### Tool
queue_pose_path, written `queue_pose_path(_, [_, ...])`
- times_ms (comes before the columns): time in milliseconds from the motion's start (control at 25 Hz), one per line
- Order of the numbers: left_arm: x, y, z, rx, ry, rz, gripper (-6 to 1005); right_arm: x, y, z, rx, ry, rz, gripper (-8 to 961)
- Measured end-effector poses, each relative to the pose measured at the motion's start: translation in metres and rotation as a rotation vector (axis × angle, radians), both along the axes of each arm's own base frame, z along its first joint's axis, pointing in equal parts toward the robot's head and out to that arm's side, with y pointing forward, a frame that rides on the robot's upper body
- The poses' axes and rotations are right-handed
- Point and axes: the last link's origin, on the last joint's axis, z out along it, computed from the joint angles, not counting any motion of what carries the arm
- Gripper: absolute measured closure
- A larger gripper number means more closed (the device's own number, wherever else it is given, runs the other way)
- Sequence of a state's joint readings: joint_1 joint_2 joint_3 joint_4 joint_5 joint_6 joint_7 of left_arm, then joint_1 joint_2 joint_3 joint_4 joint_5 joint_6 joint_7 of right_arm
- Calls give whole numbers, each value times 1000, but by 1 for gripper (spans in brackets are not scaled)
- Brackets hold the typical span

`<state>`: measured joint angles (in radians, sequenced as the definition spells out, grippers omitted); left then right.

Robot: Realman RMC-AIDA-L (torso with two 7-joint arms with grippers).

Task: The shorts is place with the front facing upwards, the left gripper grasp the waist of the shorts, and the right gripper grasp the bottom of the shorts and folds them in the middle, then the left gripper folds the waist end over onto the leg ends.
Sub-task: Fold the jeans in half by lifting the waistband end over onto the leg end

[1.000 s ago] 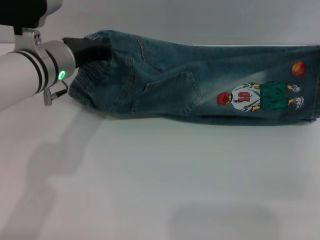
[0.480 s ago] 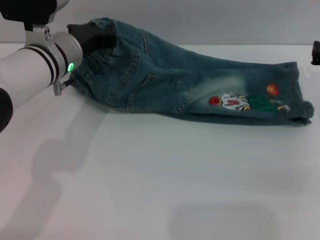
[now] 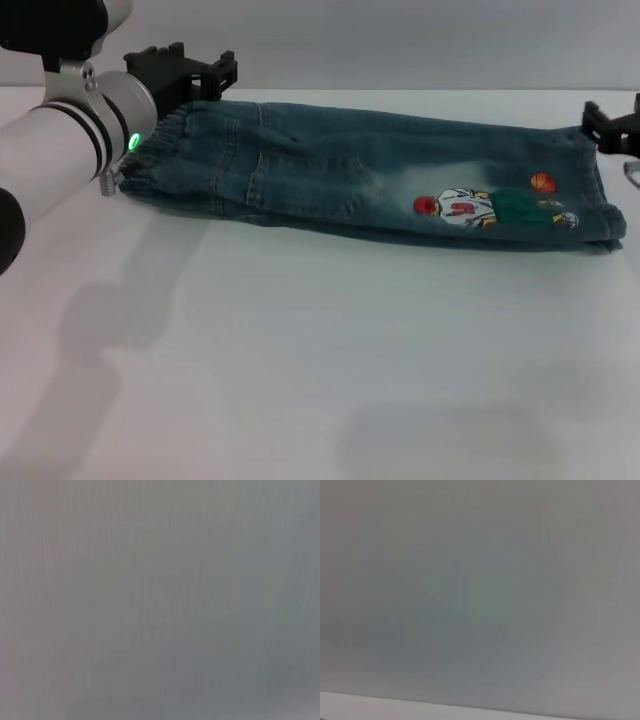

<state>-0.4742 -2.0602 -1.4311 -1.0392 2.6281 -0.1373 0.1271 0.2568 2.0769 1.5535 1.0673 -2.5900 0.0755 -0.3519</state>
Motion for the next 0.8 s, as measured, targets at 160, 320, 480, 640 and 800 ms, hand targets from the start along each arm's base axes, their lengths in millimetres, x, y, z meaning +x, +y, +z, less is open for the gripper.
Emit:
queue_pose_path(160, [-6,-3,4,25,-7,2,379,-6,-17,-8,41,-14,75,372])
queue_pose_path(320, [-16,-7,5,31,-6,21,276,-15,-34,-15,145,-20,190,219])
queue_pose_path(480, [-27,-13,3,13,1,56,173,-18,-45,-29,187,-26,266,145])
queue_pose_path(640, [-36,-17,1,-13,8,95,150,-12,-45,-38,183,35,221,175])
queue_pose_path(800, [-41,-18,2,-26,13,119,154,-8,-41,-46,160,54,191,281])
